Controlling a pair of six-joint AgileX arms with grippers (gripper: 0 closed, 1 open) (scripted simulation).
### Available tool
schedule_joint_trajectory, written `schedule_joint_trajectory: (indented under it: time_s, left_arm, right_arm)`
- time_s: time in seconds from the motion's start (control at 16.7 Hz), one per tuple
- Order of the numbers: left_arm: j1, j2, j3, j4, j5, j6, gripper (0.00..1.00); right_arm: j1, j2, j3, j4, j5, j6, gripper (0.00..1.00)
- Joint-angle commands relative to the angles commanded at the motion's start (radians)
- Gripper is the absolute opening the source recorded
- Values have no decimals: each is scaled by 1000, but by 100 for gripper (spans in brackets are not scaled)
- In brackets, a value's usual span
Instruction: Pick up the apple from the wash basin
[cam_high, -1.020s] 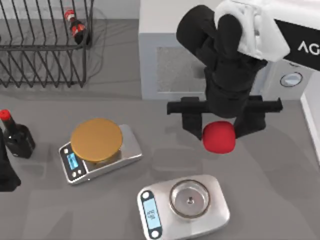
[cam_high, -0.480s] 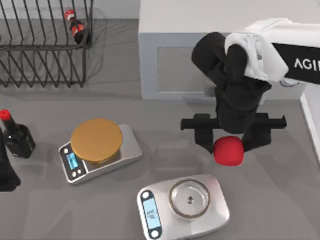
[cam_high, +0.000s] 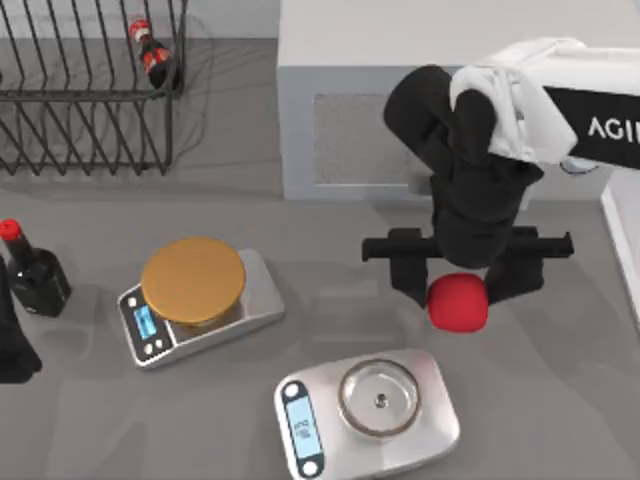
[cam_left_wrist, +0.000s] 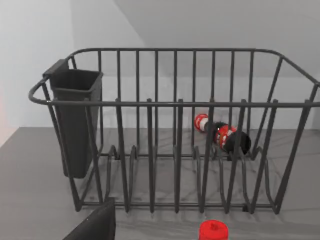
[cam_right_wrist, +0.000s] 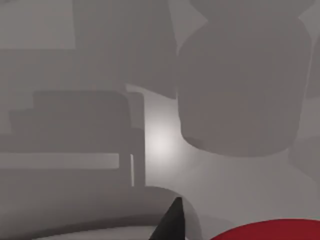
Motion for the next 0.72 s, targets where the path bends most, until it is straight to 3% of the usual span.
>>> schedule_joint_trajectory:
  time_s: [0.36,0.72]
  left_arm:
    - [0,0,0,0,0,0,100]
    - [0,0,0,0,0,0,100]
  right_arm:
    - [0,0,0,0,0,0,98]
    - [0,0,0,0,0,0,100]
